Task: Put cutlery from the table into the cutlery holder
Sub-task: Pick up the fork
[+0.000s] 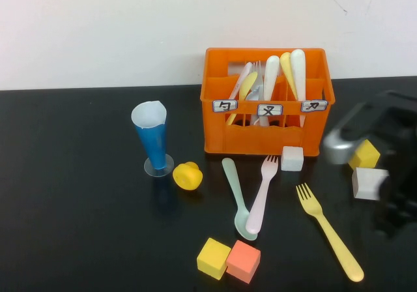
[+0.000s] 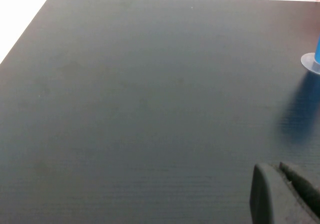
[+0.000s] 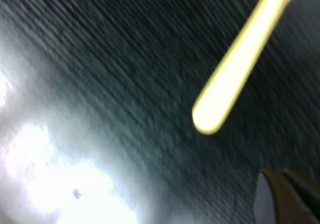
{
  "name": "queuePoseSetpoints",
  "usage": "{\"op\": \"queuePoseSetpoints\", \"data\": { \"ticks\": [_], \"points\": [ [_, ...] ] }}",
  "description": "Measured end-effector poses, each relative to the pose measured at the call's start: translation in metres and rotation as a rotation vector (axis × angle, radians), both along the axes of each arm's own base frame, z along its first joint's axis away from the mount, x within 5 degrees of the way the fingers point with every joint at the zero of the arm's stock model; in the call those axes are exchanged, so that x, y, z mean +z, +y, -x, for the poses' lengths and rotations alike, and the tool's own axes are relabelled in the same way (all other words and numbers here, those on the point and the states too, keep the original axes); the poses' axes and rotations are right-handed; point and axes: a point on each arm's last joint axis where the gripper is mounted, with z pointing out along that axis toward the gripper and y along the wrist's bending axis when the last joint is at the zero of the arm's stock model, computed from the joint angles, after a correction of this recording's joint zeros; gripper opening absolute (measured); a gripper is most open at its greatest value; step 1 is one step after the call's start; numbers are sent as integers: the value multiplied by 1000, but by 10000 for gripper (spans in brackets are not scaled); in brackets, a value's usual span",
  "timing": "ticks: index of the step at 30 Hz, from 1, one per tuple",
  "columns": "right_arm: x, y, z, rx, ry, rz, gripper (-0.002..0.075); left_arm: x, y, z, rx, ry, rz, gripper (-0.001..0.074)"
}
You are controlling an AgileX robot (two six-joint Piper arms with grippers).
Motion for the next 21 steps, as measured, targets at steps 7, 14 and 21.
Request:
{"op": "queuePoseSetpoints", "data": {
  "ticks": [7, 14, 21],
  "points": [
    [-27, 35, -34, 35, 12, 7, -2, 0, 0, 0, 0, 0, 0, -1],
    [-50, 53, -57, -27, 31, -7, 160, 0, 0, 0, 0, 0, 2, -1],
    [-72, 57, -68, -110, 47, 20, 448, 0, 0, 0, 0, 0, 2, -1]
  ]
}}
